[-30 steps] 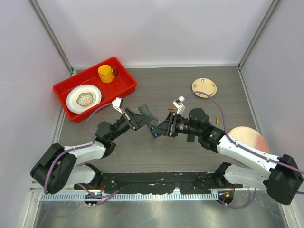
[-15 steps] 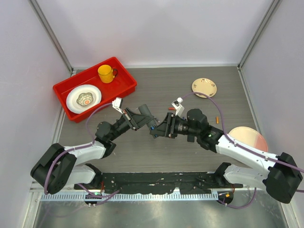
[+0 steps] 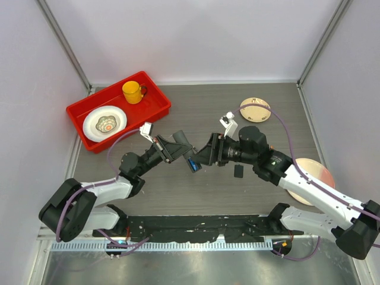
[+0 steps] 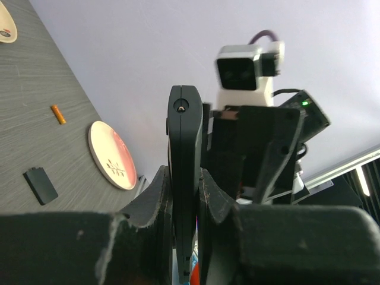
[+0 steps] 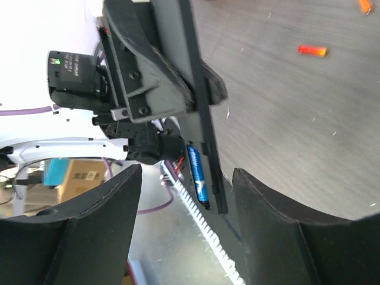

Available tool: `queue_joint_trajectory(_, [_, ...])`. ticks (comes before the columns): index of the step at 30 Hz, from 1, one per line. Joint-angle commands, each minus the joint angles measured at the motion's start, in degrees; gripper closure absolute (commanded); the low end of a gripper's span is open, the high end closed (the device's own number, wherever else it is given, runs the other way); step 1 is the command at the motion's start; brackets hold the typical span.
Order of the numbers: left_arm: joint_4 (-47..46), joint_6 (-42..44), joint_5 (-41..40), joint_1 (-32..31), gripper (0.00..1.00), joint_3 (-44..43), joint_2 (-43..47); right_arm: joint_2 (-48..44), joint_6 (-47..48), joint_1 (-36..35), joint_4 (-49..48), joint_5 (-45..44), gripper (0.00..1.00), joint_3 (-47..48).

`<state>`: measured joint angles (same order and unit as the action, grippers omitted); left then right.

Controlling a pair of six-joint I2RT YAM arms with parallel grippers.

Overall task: Load the batteries into the remote control
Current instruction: Load the battery into the remote control.

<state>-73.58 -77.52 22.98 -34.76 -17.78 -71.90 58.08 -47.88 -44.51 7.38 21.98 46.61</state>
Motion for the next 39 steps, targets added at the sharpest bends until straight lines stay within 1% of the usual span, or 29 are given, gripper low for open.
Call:
queue_joint_trajectory(1, [-15.0,0.9,0.0,-0.2,1.0,0.0,-0.9,-1.4,10.3,0.3,11.8,-5.0,0.32,8.0])
queue_joint_trajectory(4, [-15.0,0.5,0.5,-0.2,1.0,-0.1,-1.4,-0.6,13.6,0.3,16.9,-9.0,0.36,10.4])
queue_joint_trajectory(6, [-15.0,0.3,0.7,-0.2,1.0,-0.5,-1.8,0.3,15.4,0.2,18.6,-9.6,0.4,11.2])
queue_joint_trajectory(10, [-15.0,-0.1,1.3,-0.2,1.0,-1.4,-2.5,1.4,16.6,-0.7,19.2,-10.8,0.43,11.4])
queue_joint_trajectory(25, [-14.9,-1.6,2.8,-0.2,1.0,-3.8,-5.5,4.3,18.2,-4.0,19.5,-14.6,0.42,11.4])
queue_joint_trajectory(31, [-14.9,-1.8,2.9,-0.2,1.0,-3.9,-5.4,5.6,18.2,-5.2,19.7,-16.9,0.42,11.1])
queue_joint_trajectory(39, [-15.0,-1.9,2.9,-0.3,1.0,-4.5,-5.3,7.2,17.8,-6.8,18.8,-17.1,0.42,11.1])
